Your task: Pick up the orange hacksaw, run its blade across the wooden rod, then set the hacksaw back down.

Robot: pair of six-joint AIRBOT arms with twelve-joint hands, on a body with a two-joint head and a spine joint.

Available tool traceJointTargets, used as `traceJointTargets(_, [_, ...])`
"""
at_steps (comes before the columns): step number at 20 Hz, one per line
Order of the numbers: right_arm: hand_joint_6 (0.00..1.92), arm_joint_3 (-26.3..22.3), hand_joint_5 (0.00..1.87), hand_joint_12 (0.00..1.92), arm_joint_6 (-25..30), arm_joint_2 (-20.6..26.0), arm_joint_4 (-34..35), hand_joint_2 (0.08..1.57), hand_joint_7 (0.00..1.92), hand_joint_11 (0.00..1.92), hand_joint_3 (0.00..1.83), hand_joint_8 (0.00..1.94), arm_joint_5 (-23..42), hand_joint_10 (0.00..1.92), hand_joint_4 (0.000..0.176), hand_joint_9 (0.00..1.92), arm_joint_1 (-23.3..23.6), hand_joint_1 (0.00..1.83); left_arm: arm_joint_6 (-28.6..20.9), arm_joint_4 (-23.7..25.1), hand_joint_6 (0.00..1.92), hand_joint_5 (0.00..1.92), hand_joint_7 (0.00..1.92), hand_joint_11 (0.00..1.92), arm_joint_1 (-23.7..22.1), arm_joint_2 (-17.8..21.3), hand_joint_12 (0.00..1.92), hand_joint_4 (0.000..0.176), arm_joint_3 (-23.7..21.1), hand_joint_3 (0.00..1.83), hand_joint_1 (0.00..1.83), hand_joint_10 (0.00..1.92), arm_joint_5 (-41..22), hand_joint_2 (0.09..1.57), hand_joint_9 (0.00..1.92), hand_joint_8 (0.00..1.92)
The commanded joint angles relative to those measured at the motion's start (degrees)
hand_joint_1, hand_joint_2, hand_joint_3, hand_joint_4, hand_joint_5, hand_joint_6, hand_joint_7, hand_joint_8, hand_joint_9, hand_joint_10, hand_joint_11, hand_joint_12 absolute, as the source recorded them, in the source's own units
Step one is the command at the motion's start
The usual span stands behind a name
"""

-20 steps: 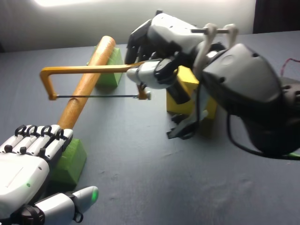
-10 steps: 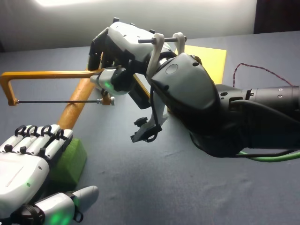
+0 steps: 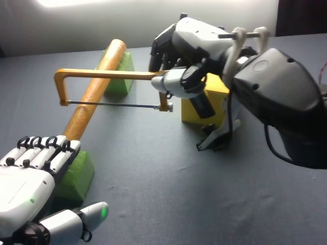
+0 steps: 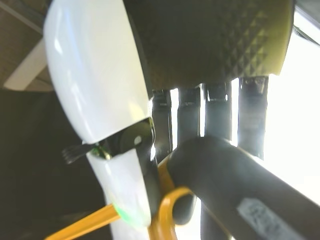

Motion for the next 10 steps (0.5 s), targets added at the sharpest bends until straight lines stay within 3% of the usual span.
traceJointTargets(1, [1.26,-0.81,0.78,1.22,1.39,0.65,-4.27,1.18,0.97,0.65,0.00,1.06,1.90,0.33,0.000,1.15,1.53,1.20,-0.02,1.89,0.00,0.00,0.00,0.00,-0.29,-0.19,0.00,0.000,0.05,0.00,0.00,0.00,-3.42,1.19,0.00,0.00])
traceJointTargets(4, [1.24,-4.58,0.79,1.20,3.38,5.96,-4.25,1.17,0.98,0.65,0.00,1.05,-0.01,0.35,0.000,1.14,3.74,1.20,-0.02,1.89,0.00,0.00,0.01,0.00,-0.36,-0.19,0.00,0.000,0.01,0.00,0.00,0.00,-3.43,1.19,0.00,0.00])
traceJointTargets(8, [1.26,-14.05,0.78,1.19,6.15,17.98,-4.32,1.17,0.98,0.65,0.00,1.05,-2.88,0.36,0.000,1.13,4.49,1.20,-0.02,1.89,0.00,0.00,0.01,0.00,-0.68,-0.13,0.00,0.000,-0.09,0.00,0.00,0.00,-3.43,1.18,0.00,0.00])
traceJointTargets(10, [1.26,-15.59,0.78,1.19,7.17,20.00,-4.34,1.17,0.98,0.65,0.00,1.05,-2.81,0.36,0.000,1.12,3.39,1.20,-0.02,1.89,0.00,0.00,0.02,0.00,-0.73,-0.13,0.00,0.000,-0.14,0.00,0.00,0.00,-3.43,1.19,0.00,0.01])
